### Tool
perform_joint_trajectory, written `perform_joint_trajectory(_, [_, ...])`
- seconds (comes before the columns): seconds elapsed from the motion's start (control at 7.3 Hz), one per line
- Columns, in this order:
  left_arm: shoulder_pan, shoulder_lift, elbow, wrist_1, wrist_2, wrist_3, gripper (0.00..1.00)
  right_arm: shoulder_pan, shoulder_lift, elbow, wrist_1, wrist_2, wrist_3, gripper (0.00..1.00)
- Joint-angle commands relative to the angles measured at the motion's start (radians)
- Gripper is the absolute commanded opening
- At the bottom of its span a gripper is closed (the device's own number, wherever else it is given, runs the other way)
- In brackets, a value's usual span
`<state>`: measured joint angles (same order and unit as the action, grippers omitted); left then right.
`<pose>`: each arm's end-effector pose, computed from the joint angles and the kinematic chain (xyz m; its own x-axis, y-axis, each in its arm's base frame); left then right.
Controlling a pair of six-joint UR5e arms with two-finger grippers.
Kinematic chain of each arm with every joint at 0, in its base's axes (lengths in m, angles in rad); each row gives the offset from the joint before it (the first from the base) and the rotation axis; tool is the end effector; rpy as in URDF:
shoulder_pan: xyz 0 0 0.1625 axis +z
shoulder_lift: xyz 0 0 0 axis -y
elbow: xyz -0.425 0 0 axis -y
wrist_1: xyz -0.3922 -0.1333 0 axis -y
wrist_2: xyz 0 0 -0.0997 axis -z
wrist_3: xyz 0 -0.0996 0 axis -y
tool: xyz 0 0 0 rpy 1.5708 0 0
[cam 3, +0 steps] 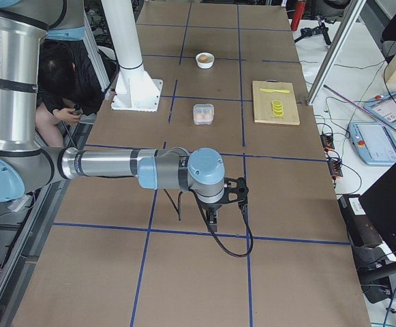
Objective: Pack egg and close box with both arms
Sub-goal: 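Move the left gripper toward the white bowl holding the brown egg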
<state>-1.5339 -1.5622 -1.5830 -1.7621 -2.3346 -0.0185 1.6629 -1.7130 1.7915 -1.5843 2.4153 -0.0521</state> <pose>-0.0459 -0.5023 0.6373 0.7173 0.1423 -0.6820 -0.0229 0.9832 0.1811 0.0986 -0.4273 0.6120 0.6696 -0.0390 0.7417 -0.0570 0.9930 0.1037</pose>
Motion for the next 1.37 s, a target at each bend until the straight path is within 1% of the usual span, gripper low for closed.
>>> perform_joint_trajectory(0.0, [0.0,-0.002,-0.003,-0.005,-0.003,-0.001,1.0,0.0,-0.002,0.0,0.003,0.004,0.0,1.0])
perform_joint_trajectory(0.14, [0.003,-0.016,-0.017,-0.005,-0.003,-0.006,1.0,0.0,0.0,-0.003,0.003,0.004,0.001,1.0])
perform_joint_trajectory(0.27, [0.006,-0.068,-0.047,-0.007,-0.006,-0.012,1.0,0.0,0.0,-0.001,0.004,0.005,0.002,1.0])
perform_joint_trajectory(0.41, [0.017,-0.111,-0.049,-0.029,-0.006,-0.008,1.0,0.0,0.0,0.002,0.004,0.007,0.002,1.0])
perform_joint_trajectory(0.55, [0.082,-0.127,-0.058,-0.102,-0.037,-0.03,1.0,0.0,0.0,0.002,0.003,0.007,0.002,1.0])
perform_joint_trajectory(0.68, [0.133,-0.146,-0.06,-0.161,-0.117,-0.082,1.0,0.0,0.003,0.0,0.003,0.007,0.0,1.0])
perform_joint_trajectory(0.82, [0.158,-0.177,-0.069,-0.165,-0.199,-0.168,1.0,0.0,0.003,0.002,0.003,0.008,0.0,1.0])
perform_joint_trajectory(0.96, [0.203,-0.196,-0.098,-0.186,-0.212,-0.378,1.0,0.0,0.004,-0.001,0.0,0.007,0.0,1.0])
perform_joint_trajectory(1.1, [0.304,-0.19,-0.197,-0.206,-0.122,-0.535,1.0,0.0,0.003,-0.007,-0.002,0.005,0.0,1.0])
perform_joint_trajectory(1.23, [0.392,-0.18,-0.278,-0.204,-0.001,-0.684,1.0,-0.003,0.004,-0.007,0.0,-0.008,-0.005,1.0])
